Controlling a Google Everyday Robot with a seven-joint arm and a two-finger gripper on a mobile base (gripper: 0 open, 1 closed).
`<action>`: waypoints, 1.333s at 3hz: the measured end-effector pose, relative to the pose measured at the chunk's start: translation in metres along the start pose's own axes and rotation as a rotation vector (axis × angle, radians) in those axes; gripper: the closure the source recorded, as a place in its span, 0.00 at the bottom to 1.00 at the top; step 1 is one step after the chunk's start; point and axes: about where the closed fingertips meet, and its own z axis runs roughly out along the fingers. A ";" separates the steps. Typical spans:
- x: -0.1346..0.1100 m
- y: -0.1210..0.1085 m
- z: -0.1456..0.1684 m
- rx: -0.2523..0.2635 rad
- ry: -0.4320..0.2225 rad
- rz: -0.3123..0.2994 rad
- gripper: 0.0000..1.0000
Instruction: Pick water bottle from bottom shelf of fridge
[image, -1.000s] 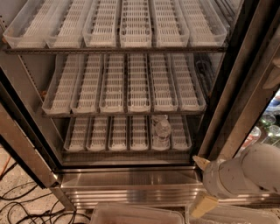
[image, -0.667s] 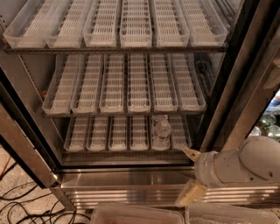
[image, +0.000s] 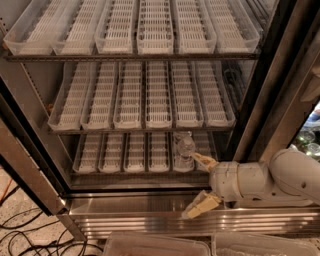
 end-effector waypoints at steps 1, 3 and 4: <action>-0.012 0.002 0.019 -0.043 -0.119 0.014 0.00; 0.025 0.025 0.049 0.038 -0.304 0.137 0.00; 0.042 0.039 0.044 0.152 -0.455 0.198 0.00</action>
Offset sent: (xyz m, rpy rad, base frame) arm 0.0038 0.0396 -0.0510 0.3342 0.0210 0.0031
